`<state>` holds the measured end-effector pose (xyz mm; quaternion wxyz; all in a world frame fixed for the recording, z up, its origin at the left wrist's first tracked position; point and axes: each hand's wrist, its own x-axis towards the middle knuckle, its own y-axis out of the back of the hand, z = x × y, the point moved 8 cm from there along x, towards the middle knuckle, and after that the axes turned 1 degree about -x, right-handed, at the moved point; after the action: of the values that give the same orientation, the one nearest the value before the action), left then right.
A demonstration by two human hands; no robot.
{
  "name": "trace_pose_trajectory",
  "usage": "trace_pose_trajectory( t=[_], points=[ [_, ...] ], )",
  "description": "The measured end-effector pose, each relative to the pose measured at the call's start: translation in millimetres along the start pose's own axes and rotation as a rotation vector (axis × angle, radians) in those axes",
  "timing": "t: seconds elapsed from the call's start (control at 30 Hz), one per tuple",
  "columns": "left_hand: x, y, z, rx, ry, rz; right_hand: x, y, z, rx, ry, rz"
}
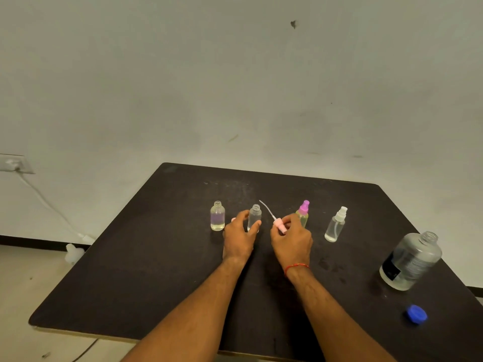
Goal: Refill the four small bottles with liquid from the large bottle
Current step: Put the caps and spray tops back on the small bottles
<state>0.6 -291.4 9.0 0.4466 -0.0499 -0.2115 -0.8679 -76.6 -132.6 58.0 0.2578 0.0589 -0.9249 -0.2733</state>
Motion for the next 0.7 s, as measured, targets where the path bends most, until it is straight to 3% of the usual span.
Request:
trace_pose_trajectory(
  t=[0.2,0.7],
  points=[
    [-2.9,-2.1,3.3,-0.009,-0.031,-0.031,22.8,49.1,-26.0,0.225,0.124,0.083],
    [-8.7,-3.7,11.5,-0.035,-0.100,-0.061,37.0,50.3,-51.4,-0.036,0.358,-0.091]
  ],
)
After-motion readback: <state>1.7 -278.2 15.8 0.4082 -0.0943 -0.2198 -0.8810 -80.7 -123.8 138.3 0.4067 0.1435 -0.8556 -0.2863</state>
